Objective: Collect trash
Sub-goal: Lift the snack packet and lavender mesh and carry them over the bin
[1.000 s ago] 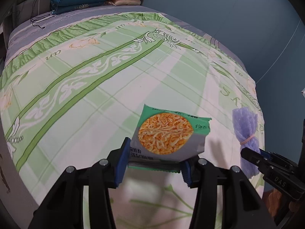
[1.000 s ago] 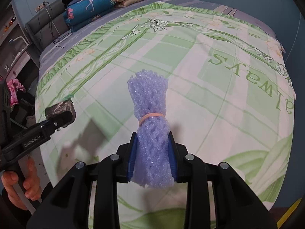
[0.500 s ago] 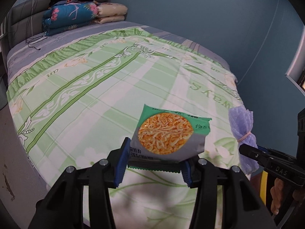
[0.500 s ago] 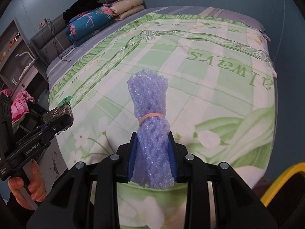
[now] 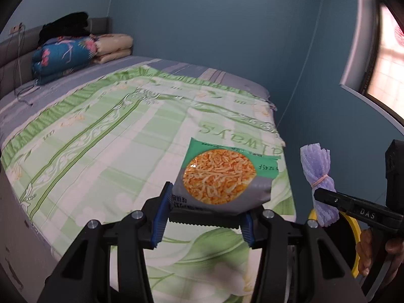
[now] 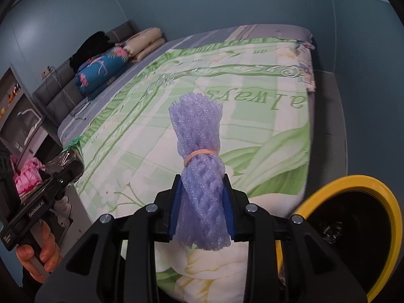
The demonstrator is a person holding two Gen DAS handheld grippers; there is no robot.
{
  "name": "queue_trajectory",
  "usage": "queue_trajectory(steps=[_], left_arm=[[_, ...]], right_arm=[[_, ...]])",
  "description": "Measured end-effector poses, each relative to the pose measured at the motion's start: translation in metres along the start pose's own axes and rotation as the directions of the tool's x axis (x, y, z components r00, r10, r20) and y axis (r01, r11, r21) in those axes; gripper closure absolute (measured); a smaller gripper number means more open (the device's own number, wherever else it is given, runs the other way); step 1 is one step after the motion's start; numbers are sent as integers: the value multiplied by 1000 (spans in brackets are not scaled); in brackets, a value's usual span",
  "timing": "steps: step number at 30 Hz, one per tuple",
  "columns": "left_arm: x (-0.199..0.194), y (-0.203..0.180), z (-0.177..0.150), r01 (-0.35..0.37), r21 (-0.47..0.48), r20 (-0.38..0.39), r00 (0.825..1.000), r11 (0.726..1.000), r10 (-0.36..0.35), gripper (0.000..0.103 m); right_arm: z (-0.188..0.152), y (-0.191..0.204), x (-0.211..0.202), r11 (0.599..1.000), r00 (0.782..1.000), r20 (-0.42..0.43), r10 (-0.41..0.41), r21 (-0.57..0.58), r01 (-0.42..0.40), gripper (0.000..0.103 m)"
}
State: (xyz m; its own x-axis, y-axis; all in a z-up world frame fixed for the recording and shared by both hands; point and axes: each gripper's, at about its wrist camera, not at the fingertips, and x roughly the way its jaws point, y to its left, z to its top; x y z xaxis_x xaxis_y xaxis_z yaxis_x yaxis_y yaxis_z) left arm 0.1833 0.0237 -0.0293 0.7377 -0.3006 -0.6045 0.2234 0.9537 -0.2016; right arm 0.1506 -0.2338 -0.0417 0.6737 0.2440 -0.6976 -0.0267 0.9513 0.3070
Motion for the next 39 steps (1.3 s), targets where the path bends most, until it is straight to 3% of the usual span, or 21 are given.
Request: queue_trajectory(steps=[8,14,25,36,39], left_arm=[[-14,-65,2,93,101,35,995,991,-97,58],[-8,-109,-3,145,184,18,988,972,-151,58],[25,-179,-27,223,300,-90,974,927,-206,58],[64,-234,-54,294,354,-215,949,888,-229,58],[76,-244,-63,325,347,-258,935,880,-243,58]], right_arm=[[-16,-57,-43,990,997,52,-58,132,50,74],[-32,-95,-68,970,992,57,-115,222,99,74],[-65,-152,-74,922,985,-4,-172,351,163,74],[-86,-191,-75,890,981,-37,-188,417,186,73],[-89,-197,-75,891,979,-65,-191,407,201,73]])
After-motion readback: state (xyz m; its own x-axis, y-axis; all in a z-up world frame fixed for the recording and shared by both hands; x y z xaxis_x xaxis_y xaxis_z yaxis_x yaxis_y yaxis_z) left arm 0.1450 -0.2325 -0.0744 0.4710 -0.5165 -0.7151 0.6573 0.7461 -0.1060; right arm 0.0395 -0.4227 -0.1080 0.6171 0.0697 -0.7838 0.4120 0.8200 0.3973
